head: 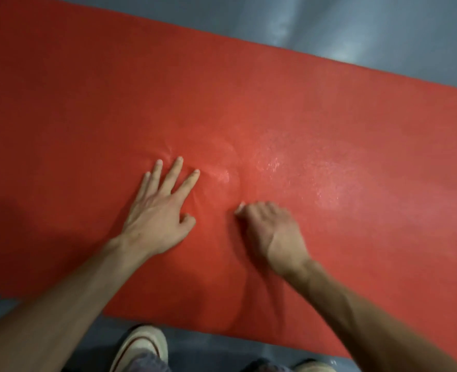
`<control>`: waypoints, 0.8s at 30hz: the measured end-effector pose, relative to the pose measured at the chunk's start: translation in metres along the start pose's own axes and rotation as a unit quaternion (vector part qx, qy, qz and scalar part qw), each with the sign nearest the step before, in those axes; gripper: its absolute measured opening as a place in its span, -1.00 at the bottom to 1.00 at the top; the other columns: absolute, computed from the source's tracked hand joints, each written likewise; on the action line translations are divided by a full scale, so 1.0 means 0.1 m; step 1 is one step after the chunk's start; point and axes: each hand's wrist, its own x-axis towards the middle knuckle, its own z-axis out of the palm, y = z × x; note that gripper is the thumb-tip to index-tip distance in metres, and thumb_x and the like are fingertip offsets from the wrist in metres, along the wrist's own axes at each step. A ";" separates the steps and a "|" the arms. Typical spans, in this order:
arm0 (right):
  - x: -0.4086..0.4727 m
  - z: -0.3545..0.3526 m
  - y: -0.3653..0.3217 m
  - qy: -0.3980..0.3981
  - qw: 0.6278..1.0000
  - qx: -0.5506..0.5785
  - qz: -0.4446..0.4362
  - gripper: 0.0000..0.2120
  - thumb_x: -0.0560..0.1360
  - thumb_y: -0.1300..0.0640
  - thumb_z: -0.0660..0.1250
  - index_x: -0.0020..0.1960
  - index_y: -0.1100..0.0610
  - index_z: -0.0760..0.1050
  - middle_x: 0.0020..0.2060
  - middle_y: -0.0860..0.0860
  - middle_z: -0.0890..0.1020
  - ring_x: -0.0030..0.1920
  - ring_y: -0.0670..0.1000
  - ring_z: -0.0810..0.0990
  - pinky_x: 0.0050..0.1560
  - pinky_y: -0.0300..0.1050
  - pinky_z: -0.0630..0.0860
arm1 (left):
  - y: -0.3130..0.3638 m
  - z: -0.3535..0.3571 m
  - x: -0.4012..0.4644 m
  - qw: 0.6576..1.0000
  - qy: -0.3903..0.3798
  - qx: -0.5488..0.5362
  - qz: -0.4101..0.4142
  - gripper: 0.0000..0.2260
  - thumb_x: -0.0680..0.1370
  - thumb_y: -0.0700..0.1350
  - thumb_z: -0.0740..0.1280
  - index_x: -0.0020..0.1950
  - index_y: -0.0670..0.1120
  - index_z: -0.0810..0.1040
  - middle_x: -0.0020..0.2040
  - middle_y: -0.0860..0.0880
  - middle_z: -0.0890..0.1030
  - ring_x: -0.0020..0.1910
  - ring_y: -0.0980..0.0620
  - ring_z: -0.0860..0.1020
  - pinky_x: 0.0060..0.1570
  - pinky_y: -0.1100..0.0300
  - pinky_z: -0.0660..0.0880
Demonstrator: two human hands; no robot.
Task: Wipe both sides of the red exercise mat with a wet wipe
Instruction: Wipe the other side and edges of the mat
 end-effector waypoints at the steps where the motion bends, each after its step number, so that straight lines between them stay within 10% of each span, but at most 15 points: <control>1: 0.01 0.05 -0.04 -0.007 0.999 -0.018 -0.034 -0.88 0.62 0.12 0.25 0.12 0.03 0.52 -0.15 -0.02 0.56 -0.17 0.11 0.51 -0.16 0.02 0.41 | 0.00 0.00 0.03 1.000 0.025 0.001 0.008 -0.21 0.45 0.15 0.21 0.68 0.16 0.04 0.70 -0.02 -0.05 0.66 -0.18 -0.10 0.62 -0.13 -0.05; 4: 0.04 -0.08 0.35 0.024 1.000 -0.006 0.003 -0.88 0.61 0.13 0.30 0.12 -0.03 0.51 -0.11 -0.05 0.58 -0.14 0.09 0.53 -0.12 -0.03 0.39 | -0.04 0.03 0.16 0.997 0.068 -0.015 0.027 -0.29 0.50 0.18 0.16 0.67 0.11 0.14 0.69 0.00 0.03 0.67 -0.12 -0.05 0.62 -0.13 -0.02; 9: 0.06 -0.56 1.35 0.119 0.942 -0.055 0.310 -0.87 0.64 0.08 0.24 0.03 0.15 0.42 -0.18 0.23 0.59 -0.19 0.29 0.58 -0.26 -0.05 0.27 | -0.05 0.06 0.30 0.991 0.122 -0.040 0.024 -0.34 0.57 0.17 0.14 0.66 0.00 0.18 0.69 -0.03 0.08 0.67 -0.09 0.00 0.62 -0.11 0.02; 12: 0.27 -0.40 1.10 0.129 0.949 -0.022 0.287 -0.89 0.64 0.07 0.24 0.04 0.12 0.42 -0.15 0.17 0.60 -0.15 0.25 0.58 -0.23 -0.06 0.29 | -0.01 0.08 0.33 0.987 0.151 -0.055 0.014 -0.35 0.59 0.14 0.15 0.65 -0.06 0.19 0.68 -0.05 0.11 0.66 -0.08 0.04 0.60 -0.14 0.08; 18: 0.63 0.12 -0.12 0.038 0.996 0.011 -0.085 -0.90 0.65 0.11 0.23 0.05 0.06 0.52 -0.18 0.01 0.57 -0.17 0.11 0.53 -0.14 0.03 0.40 | 0.09 0.17 0.30 0.978 0.189 -0.084 0.022 -0.41 0.60 0.05 0.18 0.63 -0.09 0.26 0.65 -0.06 0.21 0.64 -0.08 0.14 0.57 -0.16 0.16; 24: 0.67 -0.44 1.17 0.119 0.966 -0.053 0.221 -0.94 0.62 0.12 0.20 -0.01 0.05 0.43 -0.22 -0.09 0.53 -0.21 0.13 0.58 -0.21 -0.14 0.21 | -0.09 0.18 0.24 0.973 0.210 -0.097 0.013 -0.44 0.61 0.02 0.20 0.61 -0.09 0.31 0.62 -0.05 0.28 0.62 -0.07 0.20 0.56 -0.15 0.19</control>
